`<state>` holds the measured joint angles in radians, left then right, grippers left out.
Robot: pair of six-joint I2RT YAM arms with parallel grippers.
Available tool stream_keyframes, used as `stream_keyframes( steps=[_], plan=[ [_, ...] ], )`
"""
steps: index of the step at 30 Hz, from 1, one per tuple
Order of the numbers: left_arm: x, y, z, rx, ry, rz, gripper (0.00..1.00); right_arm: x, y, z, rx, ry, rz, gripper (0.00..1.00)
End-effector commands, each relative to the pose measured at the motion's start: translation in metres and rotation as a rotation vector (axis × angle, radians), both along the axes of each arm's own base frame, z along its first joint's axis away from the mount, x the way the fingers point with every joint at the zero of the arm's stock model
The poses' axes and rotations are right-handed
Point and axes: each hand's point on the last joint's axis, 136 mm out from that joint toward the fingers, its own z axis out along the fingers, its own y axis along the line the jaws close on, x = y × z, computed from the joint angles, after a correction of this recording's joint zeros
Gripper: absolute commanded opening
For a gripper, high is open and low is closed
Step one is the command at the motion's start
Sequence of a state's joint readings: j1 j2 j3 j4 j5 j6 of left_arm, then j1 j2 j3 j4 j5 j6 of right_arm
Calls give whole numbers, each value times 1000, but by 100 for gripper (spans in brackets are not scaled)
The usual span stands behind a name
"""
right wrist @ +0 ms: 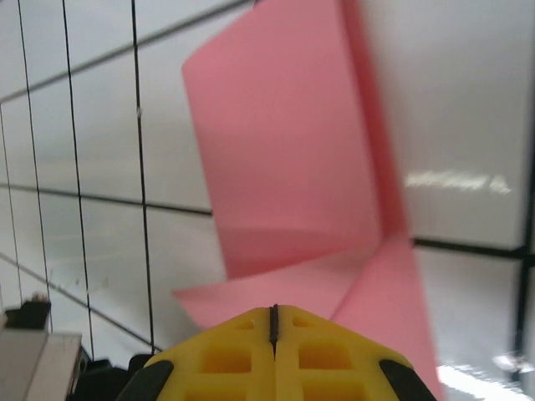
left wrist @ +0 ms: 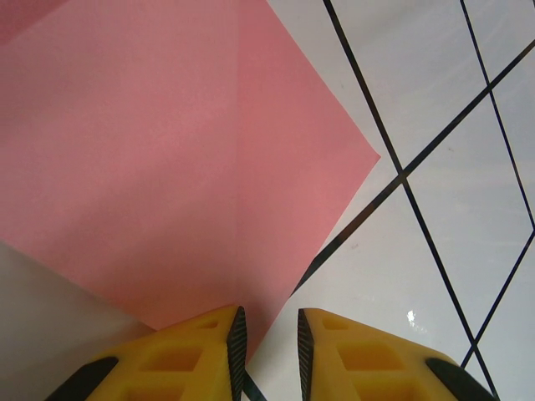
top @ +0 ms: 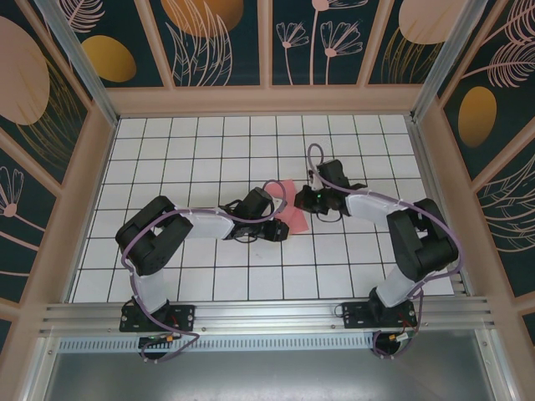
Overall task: Fold a paper plane with a square sheet of paper (fold left side to right side)
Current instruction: Fold the triangle a second time at the center of the table.
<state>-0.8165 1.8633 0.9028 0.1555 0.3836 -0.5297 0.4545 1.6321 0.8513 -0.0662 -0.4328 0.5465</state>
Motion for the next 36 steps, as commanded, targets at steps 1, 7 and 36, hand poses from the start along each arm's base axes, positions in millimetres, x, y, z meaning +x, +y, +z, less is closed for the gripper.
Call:
stream_keyframes(
  steps=[1,7,36],
  plan=[
    [-27,31,-36,143,118,18,28,-5,17,-7,57,38,9,6],
    [-30,31,-34,140,122,6,28,8,19,-30,-7,62,7,6],
    [-12,19,45,-20,28,-13,29,3,5,-61,-98,146,-15,6]
  ],
)
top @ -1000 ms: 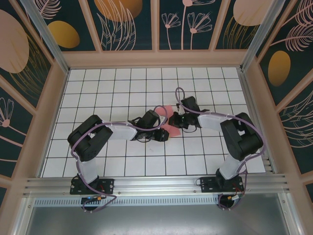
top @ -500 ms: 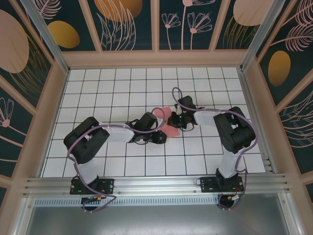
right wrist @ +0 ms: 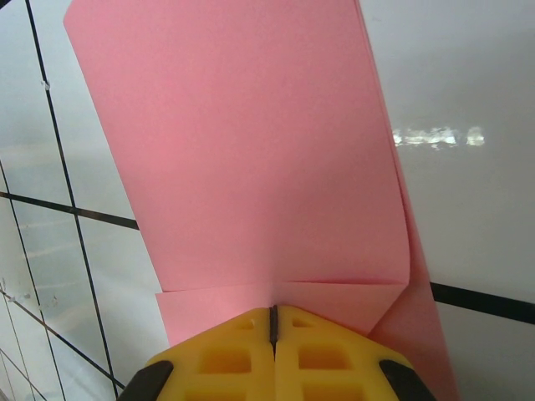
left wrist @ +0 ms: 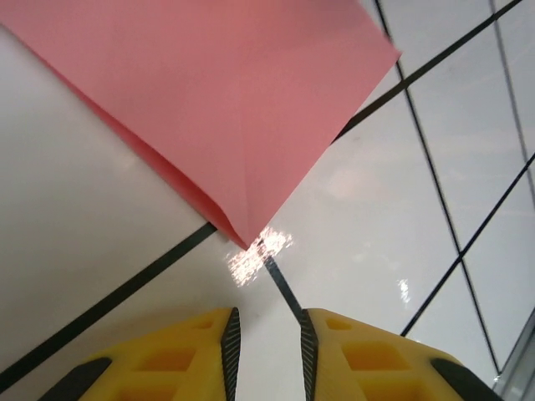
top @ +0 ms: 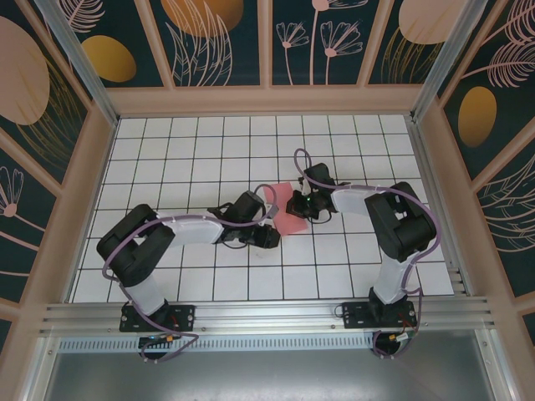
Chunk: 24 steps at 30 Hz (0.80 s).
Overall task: Fold a paper plane with a square sheet of paper (fold left side to right side)
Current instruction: Fold the triangle a second time at the center of the table.
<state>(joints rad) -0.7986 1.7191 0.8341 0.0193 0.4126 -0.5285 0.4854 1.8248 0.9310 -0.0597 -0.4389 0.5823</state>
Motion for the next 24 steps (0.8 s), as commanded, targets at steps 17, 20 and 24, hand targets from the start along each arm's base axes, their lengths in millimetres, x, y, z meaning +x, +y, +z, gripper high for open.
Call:
stream_keyframes(
  steps=[17,20,24],
  plan=[
    [23,-22,-23,20,30,-31,29,2,-3,6,-13,-10,0,6],
    [17,-13,-34,47,45,-22,29,3,-5,20,-16,-43,0,6],
    [12,-8,-40,59,56,-20,28,-4,-5,33,0,-55,9,4]
  ],
)
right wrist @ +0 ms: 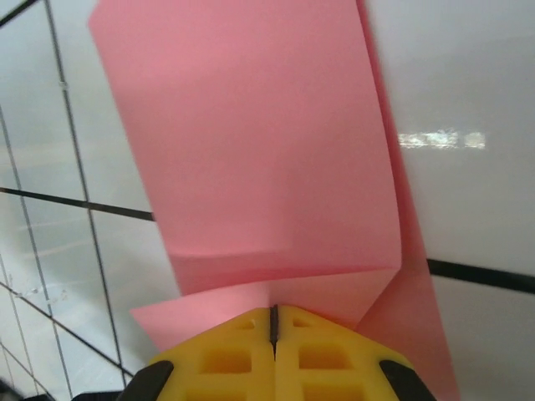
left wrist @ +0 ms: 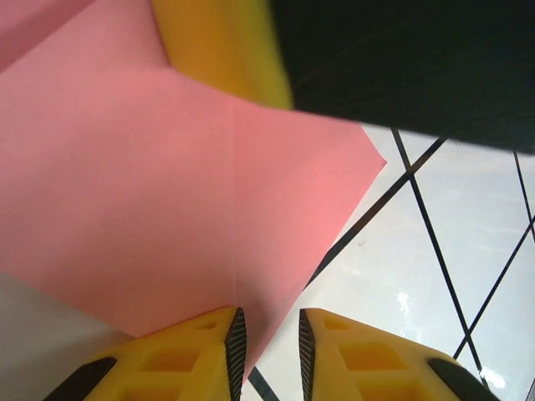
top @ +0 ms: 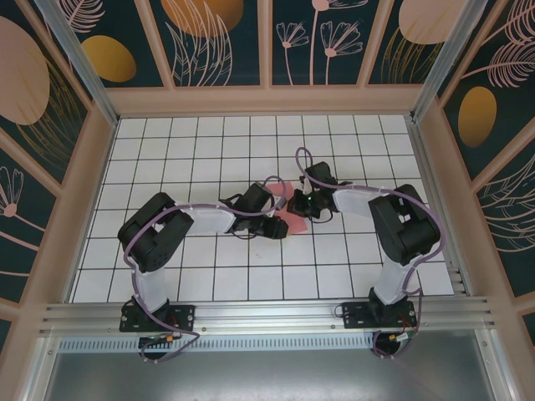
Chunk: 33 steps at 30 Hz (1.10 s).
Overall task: Fold a paper plane with a square sheet of paper (fold left side to right side)
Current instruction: Fold the triangle a second time at the center of the table.
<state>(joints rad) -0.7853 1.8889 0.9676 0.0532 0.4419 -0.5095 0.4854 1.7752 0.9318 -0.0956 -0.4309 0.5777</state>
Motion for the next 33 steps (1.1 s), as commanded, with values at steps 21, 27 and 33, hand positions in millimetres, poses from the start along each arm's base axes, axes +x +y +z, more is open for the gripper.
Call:
stream_keyframes(
  steps=[21,27,33],
  plan=[
    [-16,27,-32,113,49,21,27,-33,20,-25,5,63,28,2],
    [-19,34,-38,140,57,32,27,-24,0,-38,-107,34,10,3],
    [-22,37,-45,150,67,35,26,-4,-17,-35,-128,-20,-28,3]
  ],
)
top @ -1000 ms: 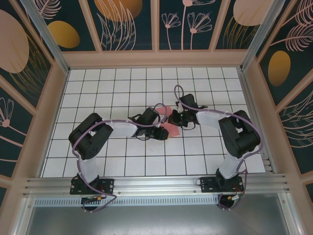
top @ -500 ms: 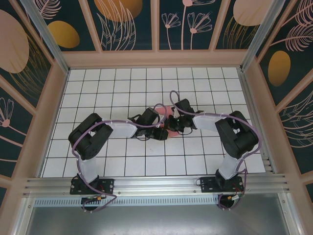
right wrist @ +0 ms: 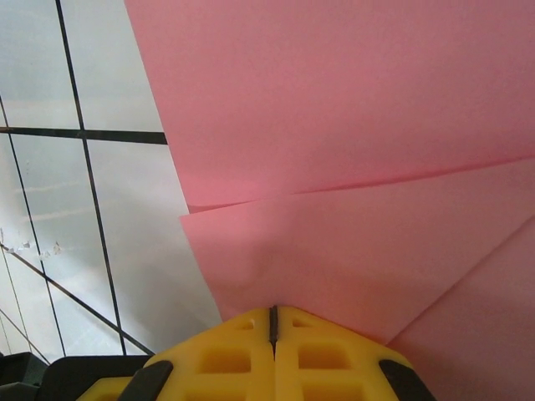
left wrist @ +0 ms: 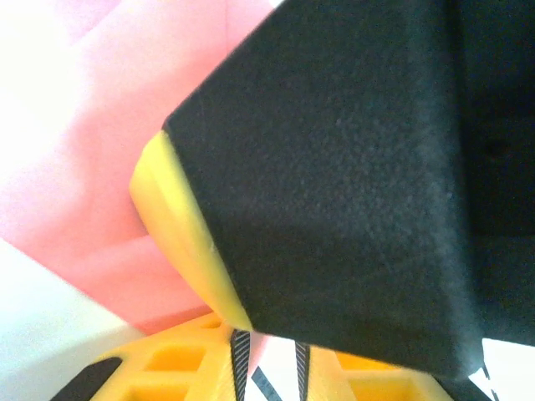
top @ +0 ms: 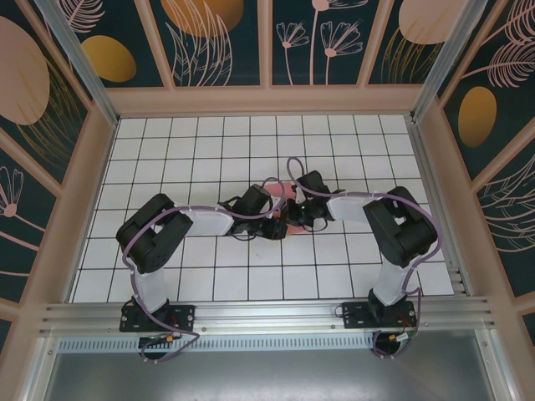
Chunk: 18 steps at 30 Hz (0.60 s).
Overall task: Fold a paper plane with a square sheet of paper (fold left side to right side)
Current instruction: Fold the triangle a second time at the center of the table.
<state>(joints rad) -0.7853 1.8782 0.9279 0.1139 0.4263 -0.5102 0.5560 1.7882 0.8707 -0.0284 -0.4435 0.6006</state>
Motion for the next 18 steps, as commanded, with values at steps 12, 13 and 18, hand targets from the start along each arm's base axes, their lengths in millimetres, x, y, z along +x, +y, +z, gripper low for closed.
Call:
stream_keyframes(
  steps=[12,13,18],
  plan=[
    [-24,35,-47,163,106,27,26,61,-60,-11,-127,-107,-134,4],
    [-24,36,-46,163,106,28,26,64,-63,-11,-129,-107,-139,4],
    [-25,36,-44,158,103,28,26,74,-72,-14,-124,-105,-155,4]
  ],
)
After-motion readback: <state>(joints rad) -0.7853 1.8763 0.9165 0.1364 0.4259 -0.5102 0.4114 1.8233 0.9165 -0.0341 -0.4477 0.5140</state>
